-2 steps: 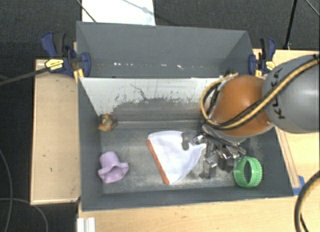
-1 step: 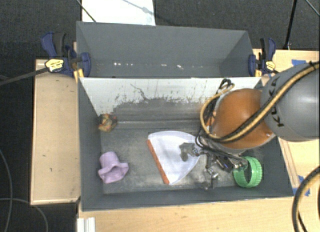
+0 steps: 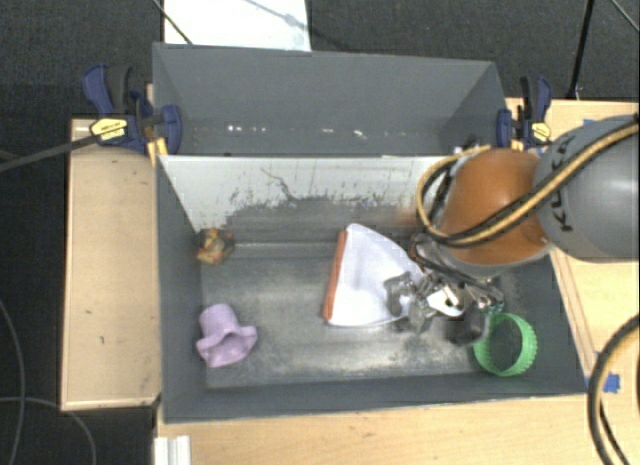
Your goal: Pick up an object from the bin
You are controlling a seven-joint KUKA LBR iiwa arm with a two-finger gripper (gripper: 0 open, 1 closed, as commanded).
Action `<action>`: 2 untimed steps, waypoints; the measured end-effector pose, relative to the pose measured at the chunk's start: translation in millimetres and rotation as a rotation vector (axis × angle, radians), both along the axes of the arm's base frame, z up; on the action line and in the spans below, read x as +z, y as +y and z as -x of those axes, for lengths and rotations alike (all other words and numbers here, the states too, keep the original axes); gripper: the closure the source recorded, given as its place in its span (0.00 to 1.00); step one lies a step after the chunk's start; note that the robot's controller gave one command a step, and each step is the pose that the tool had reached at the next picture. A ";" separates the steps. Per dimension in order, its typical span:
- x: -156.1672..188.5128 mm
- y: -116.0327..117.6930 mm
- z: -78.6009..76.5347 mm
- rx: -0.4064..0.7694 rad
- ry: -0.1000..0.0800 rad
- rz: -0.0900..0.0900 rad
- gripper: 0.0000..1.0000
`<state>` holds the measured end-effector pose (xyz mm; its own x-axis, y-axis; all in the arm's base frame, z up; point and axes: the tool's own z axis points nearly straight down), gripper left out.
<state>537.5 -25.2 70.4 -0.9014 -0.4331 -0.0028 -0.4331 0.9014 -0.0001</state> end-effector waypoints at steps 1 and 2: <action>0.0 0.0 0.0 0.000 0.000 0.000 1.00; 1.6 0.1 0.4 -0.001 0.000 0.000 1.00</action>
Offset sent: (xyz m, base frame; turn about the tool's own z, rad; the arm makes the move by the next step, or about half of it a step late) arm 0.0000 0.0000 0.0157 0.0000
